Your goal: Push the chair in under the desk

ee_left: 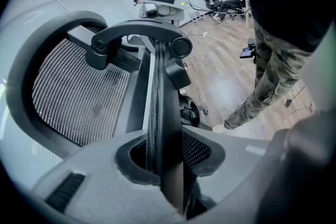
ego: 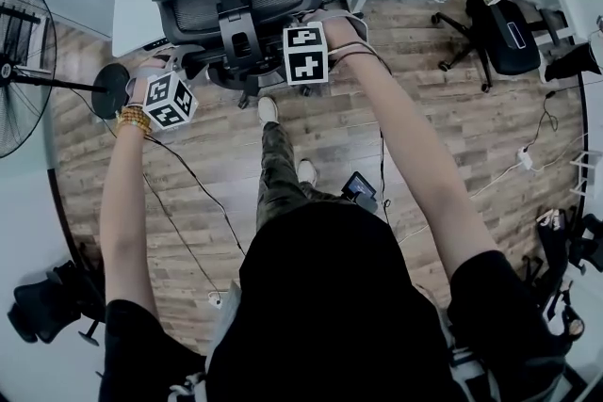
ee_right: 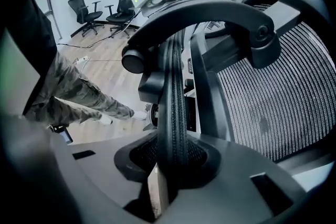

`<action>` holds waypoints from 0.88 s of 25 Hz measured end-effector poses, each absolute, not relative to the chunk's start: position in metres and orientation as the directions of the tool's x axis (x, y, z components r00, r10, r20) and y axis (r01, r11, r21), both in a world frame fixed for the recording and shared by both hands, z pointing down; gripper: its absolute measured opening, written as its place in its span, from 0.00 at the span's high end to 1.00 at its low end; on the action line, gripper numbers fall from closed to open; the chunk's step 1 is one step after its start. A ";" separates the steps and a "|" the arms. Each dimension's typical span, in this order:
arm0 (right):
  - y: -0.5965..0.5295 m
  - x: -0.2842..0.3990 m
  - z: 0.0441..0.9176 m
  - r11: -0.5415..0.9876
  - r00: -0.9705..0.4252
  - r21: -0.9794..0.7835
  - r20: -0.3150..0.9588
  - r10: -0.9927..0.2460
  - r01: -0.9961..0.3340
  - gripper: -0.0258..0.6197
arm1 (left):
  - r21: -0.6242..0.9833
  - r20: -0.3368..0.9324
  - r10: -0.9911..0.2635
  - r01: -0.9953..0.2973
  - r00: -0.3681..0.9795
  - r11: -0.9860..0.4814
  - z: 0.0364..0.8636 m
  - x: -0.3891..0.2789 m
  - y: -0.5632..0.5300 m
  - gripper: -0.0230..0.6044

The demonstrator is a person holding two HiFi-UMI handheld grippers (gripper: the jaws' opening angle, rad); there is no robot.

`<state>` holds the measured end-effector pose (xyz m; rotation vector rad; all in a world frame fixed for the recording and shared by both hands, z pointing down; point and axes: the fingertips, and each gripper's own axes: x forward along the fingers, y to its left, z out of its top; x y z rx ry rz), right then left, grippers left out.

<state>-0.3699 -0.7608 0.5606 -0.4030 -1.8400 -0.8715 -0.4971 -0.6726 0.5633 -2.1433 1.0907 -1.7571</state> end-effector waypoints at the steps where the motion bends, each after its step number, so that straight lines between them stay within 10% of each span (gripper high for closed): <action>1: -0.764 -0.370 0.560 0.679 -0.430 0.385 0.896 -0.112 0.626 0.83 | -0.548 0.783 -0.621 -0.431 0.037 -0.717 0.563 -0.497 -0.675 0.78; 22: -0.839 -0.385 0.560 0.579 -0.478 0.433 0.874 -0.084 0.691 0.83 | -0.549 0.786 -0.617 -0.502 -0.039 -0.668 0.567 -0.501 -0.737 0.78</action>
